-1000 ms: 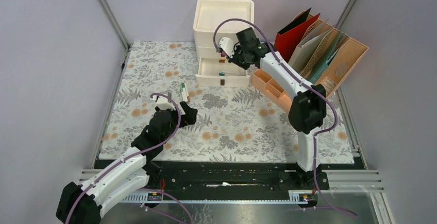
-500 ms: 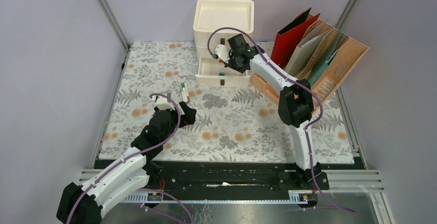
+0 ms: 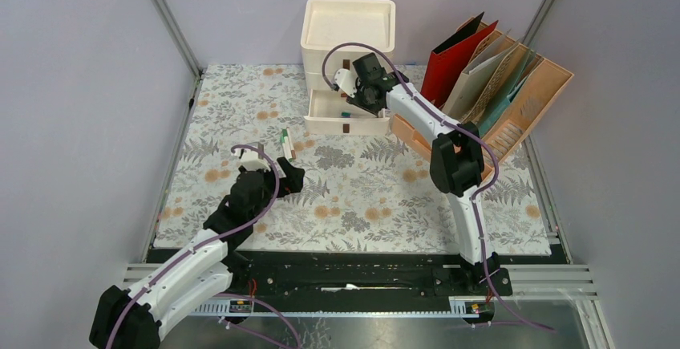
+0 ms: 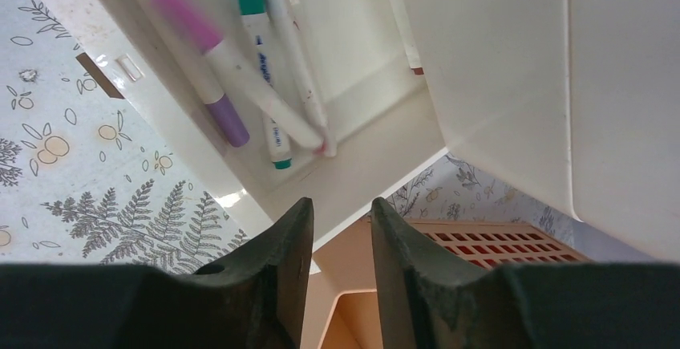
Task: Organize the desk
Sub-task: Place the stationery in the drawer, then pick up the stationery from the center of the board.
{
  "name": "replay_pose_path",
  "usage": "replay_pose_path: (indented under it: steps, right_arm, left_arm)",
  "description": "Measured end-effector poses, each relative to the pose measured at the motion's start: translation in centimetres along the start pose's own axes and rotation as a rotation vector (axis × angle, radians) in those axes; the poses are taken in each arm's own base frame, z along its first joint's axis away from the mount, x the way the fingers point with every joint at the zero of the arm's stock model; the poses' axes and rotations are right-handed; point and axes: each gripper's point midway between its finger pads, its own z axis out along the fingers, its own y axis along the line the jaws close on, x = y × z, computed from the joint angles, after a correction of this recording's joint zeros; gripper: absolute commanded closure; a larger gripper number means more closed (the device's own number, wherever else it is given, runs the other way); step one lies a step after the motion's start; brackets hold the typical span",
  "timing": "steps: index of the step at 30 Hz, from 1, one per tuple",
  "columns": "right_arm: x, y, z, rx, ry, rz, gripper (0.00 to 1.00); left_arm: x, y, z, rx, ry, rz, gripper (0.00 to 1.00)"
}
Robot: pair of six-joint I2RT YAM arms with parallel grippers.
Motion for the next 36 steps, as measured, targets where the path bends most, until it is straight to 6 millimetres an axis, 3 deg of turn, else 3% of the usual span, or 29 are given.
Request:
replay_pose_path:
  steps: [6, 10, 15, 18, 23, 29, 36]
  right_arm:
    - [-0.1, 0.5, -0.5, -0.022, -0.009, 0.043, 0.57]
    - [-0.8, 1.2, -2.9, -0.062, -0.057, 0.094, 0.56]
    - [-1.7, 3.1, -9.6, -0.147, -0.180, 0.166, 0.55]
    - [-1.9, 4.4, -14.7, -0.187, -0.283, 0.187, 0.55]
    - [-0.7, 6.8, -19.9, -0.220, -0.397, 0.189, 0.51]
    - [2.3, 9.4, -22.2, -0.275, -0.485, 0.231, 0.50]
    - [4.5, 10.3, -22.0, -0.323, -0.545, 0.311, 0.50]
  left_arm:
    - [0.4, 0.3, 0.4, 0.008, 0.019, -0.035, 0.01]
    - [0.5, 0.7, 0.6, 0.009, 0.037, -0.067, 0.01]
    - [0.9, 1.3, 1.1, 0.003, 0.071, -0.109, 0.01]
    - [1.7, 1.7, 1.4, -0.005, 0.114, -0.124, 0.01]
    - [2.0, 2.2, 2.0, -0.046, 0.164, -0.128, 0.01]
    - [1.0, 3.1, 3.7, -0.156, 0.194, -0.121, 0.02]
    - [1.0, 4.9, 6.4, -0.309, 0.250, -0.095, 0.03]
